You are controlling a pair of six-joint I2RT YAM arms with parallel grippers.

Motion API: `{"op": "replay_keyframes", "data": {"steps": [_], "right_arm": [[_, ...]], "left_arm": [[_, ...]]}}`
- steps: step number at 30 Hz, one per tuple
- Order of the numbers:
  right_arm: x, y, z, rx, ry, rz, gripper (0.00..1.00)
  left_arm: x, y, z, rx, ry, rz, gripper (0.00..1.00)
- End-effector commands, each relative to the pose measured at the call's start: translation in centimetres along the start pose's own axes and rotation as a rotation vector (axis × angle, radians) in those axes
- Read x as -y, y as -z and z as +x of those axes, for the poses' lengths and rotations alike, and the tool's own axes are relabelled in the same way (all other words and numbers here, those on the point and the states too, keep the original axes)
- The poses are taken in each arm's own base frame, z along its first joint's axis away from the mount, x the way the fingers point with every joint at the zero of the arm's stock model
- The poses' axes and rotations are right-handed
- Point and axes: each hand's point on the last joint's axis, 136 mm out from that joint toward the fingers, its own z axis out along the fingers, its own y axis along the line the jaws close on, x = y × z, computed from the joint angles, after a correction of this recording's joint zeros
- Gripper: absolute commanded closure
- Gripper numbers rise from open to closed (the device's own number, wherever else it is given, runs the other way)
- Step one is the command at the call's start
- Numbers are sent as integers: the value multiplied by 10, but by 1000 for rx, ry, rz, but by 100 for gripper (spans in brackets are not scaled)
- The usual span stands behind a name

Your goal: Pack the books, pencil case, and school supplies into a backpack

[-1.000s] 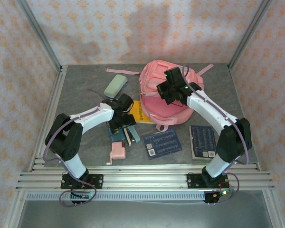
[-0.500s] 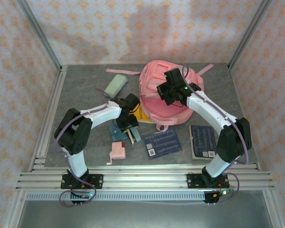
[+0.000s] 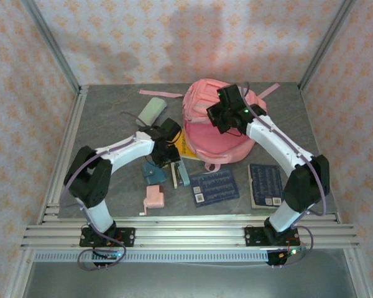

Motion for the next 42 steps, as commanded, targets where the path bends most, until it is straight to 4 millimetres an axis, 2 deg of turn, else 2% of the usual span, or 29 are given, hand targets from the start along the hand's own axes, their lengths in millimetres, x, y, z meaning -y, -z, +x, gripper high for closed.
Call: {"op": "replay_keyframes", "data": {"steps": [1,5,12,15,26,31,33,35,38,42], "right_arm": [[-26,24,-12,39,33,-66,100],[-25,20,-10,27,34,-59,100],[-16,13,-9,17,60,-20,100],[-12,9,-7,5,65,-9,100],[0,0,-7,-12,57,16,100],[4,-5,-7,-20,51,25,100],[5,-6,-7,-22,49,27,100],[4,-6,-8,-22,49,22,100],[-1,1,-12,-11,52,12,100],[-12,16,-22,18,61,-15,100]], "left_arm": [[0,12,-8,68,-48,29,76],[3,10,-3,51,-65,54,78],[-11,12,1,36,-173,-15,71],[-15,4,4,22,-215,-25,70],[-11,-32,25,-64,-234,4,67],[-15,-43,30,-78,-233,-9,71],[-17,-44,29,-75,-236,-19,79],[-17,-40,26,-63,-239,-27,88],[-14,-24,19,-22,-251,-24,100],[0,15,8,66,-279,31,100]]}}
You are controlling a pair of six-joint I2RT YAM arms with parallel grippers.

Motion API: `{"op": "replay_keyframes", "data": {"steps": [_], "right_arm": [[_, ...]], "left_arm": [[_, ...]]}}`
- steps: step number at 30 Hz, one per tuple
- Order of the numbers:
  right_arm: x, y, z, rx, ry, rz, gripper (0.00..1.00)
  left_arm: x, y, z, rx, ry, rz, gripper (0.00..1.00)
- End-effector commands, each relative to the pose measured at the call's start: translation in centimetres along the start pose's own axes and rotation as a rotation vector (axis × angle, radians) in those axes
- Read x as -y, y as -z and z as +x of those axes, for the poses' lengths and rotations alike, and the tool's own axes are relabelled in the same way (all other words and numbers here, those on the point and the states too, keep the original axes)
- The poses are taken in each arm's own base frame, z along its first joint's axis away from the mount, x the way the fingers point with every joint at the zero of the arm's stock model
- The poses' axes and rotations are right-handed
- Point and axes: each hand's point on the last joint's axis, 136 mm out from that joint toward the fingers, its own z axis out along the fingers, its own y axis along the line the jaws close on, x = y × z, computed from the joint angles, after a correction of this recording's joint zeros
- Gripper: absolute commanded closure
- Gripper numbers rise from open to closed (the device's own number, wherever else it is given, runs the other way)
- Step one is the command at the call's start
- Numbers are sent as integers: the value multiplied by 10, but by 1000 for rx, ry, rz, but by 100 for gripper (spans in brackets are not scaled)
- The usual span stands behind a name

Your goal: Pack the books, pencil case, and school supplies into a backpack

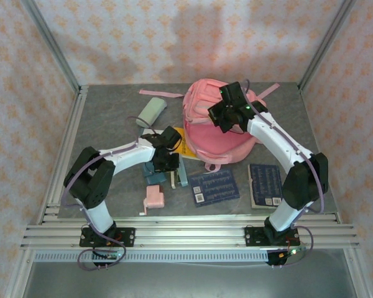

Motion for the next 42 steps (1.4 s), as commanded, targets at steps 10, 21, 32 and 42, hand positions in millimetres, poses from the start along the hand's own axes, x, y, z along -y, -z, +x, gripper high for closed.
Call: {"op": "replay_keyframes", "data": {"steps": [10,21,32,42], "right_arm": [[-56,52,-26,81,-5,-171,100],[-101,74,-40,135,-157,-348,100],[-152,96,-28,105,-216,-498,100],[-162,83,-15,65,-315,-556,100]], "left_arm": [[90,121,-56,293,165,413,100],[155,120,-141,520,562,651,100],[219,66,-224,634,710,811,100],[287,24,-284,644,566,789,53]]}}
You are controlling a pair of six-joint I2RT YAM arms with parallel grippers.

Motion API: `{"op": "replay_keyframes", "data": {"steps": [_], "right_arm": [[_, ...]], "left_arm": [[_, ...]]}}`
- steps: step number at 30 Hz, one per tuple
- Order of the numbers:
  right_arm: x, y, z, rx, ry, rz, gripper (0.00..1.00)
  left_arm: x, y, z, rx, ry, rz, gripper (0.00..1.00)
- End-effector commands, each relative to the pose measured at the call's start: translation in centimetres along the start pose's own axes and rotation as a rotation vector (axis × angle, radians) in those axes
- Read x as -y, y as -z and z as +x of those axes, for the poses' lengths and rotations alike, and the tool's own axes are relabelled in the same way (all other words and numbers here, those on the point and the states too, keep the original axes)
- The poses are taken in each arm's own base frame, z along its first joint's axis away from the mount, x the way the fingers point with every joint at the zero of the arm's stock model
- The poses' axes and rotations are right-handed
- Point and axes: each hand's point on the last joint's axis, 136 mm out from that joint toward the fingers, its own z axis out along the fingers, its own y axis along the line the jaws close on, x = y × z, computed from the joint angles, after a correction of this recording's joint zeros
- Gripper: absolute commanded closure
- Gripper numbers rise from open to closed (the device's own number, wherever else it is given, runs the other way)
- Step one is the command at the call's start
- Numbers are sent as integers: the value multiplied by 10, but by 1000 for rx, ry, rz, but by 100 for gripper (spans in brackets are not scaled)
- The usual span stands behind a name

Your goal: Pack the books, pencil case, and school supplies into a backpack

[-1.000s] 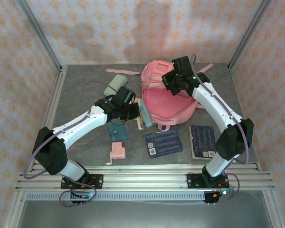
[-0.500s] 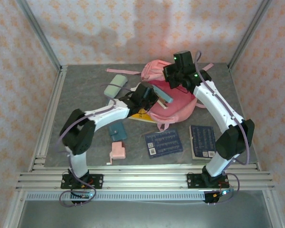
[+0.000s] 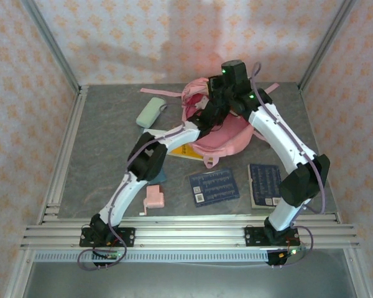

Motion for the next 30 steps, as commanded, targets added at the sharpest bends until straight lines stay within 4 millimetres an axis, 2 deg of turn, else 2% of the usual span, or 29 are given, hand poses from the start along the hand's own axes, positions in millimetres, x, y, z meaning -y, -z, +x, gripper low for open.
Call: {"op": "replay_keyframes", "data": {"steps": [1,3,4,8,12,15,18,23,30], "right_arm": [[-48,11,15,-43,-45,-191,100],[-49,10,12,-36,-37,-197,100],[-48,9,10,-34,-35,-193,100],[-49,8,-3,-13,-33,-206,100],[-53,11,-20,39,13,-222,100],[-51,6,-35,62,18,-217,100],[-46,-3,-45,61,17,-206,100],[-39,-16,-48,43,29,-195,100],[-27,-21,-54,60,39,-179,100]], "left_arm": [[40,1,-2,-9,-65,35,40],[44,3,-5,6,-97,22,2],[47,5,-9,15,-117,19,0],[55,17,-17,19,-164,18,0],[50,35,-15,-50,-264,-27,0],[28,60,-12,-109,-377,-140,0],[15,90,-16,-118,-439,-178,0],[13,137,-22,-163,-485,-198,0],[8,177,-28,-196,-510,-227,11]]}}
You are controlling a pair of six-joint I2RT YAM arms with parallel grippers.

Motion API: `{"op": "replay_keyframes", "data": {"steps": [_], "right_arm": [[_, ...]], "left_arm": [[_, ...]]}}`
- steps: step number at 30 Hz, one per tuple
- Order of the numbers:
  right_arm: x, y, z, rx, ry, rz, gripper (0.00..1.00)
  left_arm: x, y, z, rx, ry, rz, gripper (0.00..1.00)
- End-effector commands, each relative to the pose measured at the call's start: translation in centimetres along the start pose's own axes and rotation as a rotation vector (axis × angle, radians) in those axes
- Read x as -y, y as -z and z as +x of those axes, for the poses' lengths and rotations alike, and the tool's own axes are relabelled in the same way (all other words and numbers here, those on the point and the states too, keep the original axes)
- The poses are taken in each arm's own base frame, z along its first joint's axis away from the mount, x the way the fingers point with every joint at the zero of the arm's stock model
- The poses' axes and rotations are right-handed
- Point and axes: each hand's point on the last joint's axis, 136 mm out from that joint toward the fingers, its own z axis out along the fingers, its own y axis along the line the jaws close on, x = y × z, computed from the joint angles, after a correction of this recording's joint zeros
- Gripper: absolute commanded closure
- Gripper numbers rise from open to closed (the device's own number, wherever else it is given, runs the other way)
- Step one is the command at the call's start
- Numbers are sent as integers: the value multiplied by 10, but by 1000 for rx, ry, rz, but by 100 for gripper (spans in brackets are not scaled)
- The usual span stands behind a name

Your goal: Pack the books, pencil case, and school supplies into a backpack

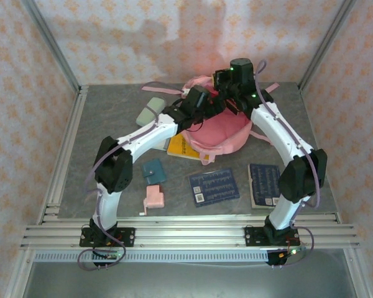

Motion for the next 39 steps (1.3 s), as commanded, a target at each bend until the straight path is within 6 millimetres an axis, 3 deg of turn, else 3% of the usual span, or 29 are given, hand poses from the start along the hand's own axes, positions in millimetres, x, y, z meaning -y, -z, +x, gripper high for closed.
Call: {"op": "replay_keyframes", "data": {"steps": [1,8,12,17,20,23,29,39], "right_arm": [[-17,4,-12,35,26,-81,100],[-11,8,-17,43,45,-72,100],[1,11,-17,42,69,-34,100],[25,11,-13,13,142,53,100],[45,12,-11,-11,213,131,100],[62,13,-11,-24,260,177,100],[88,11,-2,-83,264,215,100],[102,11,5,-100,258,229,100]], "left_arm": [[-15,23,5,-28,-39,-33,11],[-33,85,5,-54,-87,-83,13],[-64,128,15,-104,-136,-215,16],[-132,184,42,-181,-216,-425,9],[-181,214,57,-234,-297,-591,0],[-220,232,78,-279,-341,-670,0],[-257,236,126,-431,-327,-683,0],[-256,211,165,-527,-303,-616,0]]}}
